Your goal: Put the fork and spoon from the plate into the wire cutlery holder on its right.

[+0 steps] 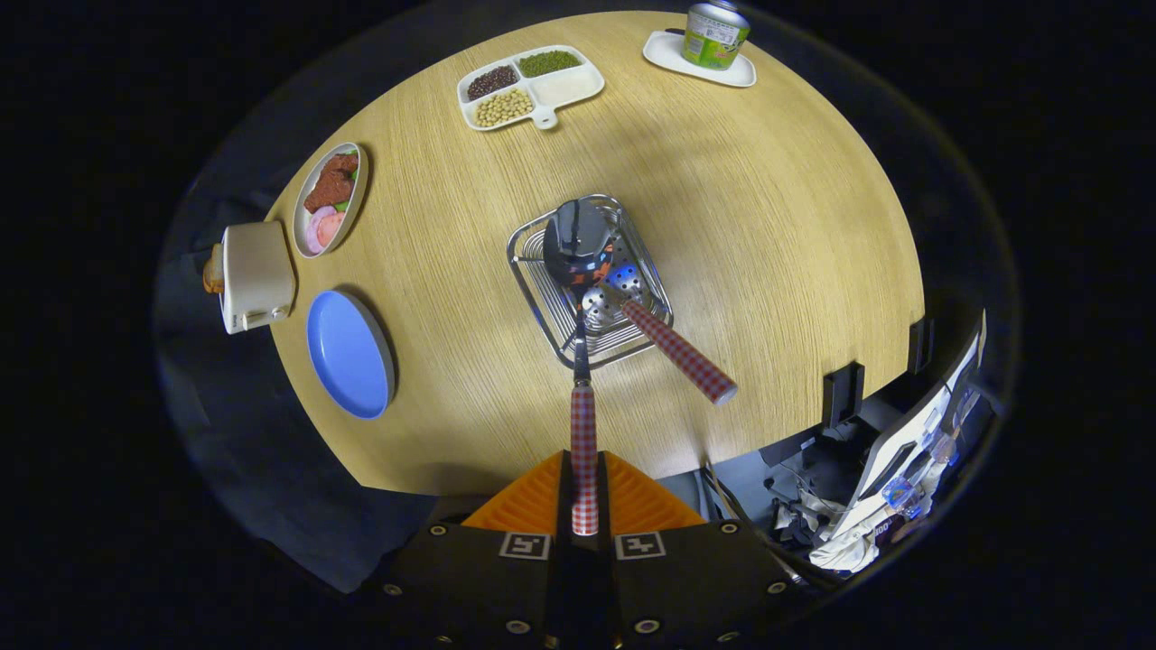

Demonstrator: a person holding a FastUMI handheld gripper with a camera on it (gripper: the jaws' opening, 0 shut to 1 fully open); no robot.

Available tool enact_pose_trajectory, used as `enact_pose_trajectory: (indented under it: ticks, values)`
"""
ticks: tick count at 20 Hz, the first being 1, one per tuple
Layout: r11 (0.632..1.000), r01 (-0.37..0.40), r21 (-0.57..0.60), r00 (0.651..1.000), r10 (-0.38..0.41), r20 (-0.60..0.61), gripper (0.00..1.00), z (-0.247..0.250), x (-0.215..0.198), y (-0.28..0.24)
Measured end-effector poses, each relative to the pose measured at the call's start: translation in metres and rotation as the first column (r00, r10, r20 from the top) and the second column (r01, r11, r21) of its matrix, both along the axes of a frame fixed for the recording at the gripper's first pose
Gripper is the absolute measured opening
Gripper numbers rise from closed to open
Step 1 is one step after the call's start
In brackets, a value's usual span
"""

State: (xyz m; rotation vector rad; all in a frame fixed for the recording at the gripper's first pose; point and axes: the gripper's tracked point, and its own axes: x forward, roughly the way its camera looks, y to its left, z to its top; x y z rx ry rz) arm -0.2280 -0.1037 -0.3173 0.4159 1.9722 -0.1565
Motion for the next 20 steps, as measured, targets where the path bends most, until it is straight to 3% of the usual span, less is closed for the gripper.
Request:
enact_pose_trajectory:
  ticks: [8,12,18,20]
  values:
    - [1.000,0.014,0.004,1.000,-0.014,-0.005,0.12,-0.001,0.000,0.001]
    - [0.996,0.085,-0.004,0.996,-0.085,0.038,0.12,-0.003,0.020,0.000]
    - [0.993,0.121,-0.008,0.981,-0.118,0.156,0.24,0.011,0.051,-0.009]
    - [0.994,0.103,-0.023,0.972,-0.096,0.214,0.32,0.020,0.060,-0.014]
